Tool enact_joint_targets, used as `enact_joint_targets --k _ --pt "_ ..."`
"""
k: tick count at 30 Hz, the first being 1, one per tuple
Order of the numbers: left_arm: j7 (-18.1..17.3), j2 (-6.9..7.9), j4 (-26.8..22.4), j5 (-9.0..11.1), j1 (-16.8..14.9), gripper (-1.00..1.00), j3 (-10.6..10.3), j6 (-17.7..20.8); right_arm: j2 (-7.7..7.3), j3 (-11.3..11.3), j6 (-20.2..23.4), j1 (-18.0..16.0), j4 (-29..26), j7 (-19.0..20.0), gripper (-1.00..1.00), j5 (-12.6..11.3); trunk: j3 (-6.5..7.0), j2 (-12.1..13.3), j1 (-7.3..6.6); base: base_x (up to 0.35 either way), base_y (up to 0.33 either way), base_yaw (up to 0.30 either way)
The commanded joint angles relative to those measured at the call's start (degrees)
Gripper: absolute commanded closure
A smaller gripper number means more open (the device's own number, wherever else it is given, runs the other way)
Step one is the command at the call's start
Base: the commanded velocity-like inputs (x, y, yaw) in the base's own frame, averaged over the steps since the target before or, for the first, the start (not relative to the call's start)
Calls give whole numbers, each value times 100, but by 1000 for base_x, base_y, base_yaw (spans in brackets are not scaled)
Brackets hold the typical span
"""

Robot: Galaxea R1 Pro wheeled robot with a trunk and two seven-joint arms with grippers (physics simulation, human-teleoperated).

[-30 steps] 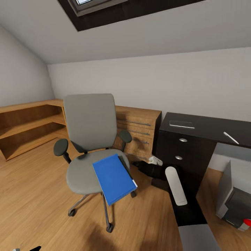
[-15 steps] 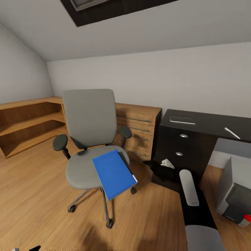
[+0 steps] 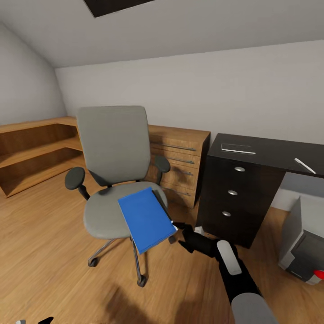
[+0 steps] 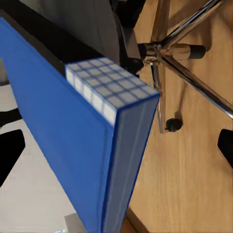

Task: In the bedroom, organize the workspace by keeping the computer under the desk, ensuring the monitor is on the desk, placing the keyboard on the desk next to the monitor, placing the mouse on the desk next to the keyboard, moving the folder from the swivel chair onto the desk next to the mouse, stacking the notebook on top of the folder with the pen on top of the notebook, and positioning the swivel chair next to the desk.

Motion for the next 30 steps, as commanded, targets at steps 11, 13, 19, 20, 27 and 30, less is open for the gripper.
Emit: enact_joint_targets --k 11,13,19,20,27,30 --pt "43 -3 -19 61 -1 -100 -12 24 6 61 -407 -15 331 830 -100 416 -4 -2 -1 0 0 0" --pt "42 -3 -19 61 -1 -100 -12 24 9 61 -413 -15 334 866 -100 418 -4 -2 -1 0 0 0" --pt "49 -3 -82 58 -1 -100 -11 24 19 69 -426 -15 336 896 -100 425 -4 -2 -1 0 0 0" --pt "49 -3 -82 58 -1 -100 -11 24 19 69 -426 -15 336 896 -100 425 -4 -2 -1 0 0 0" --pt "50 -9 -96 55 -1 -100 -12 24 15 281 -442 -15 335 896 -100 432 -115 -9 12 0 0 0" --pt "52 -11 -99 53 -1 -100 -13 24 15 323 -442 -15 335 896 -100 429 -182 -13 20 0 0 0"
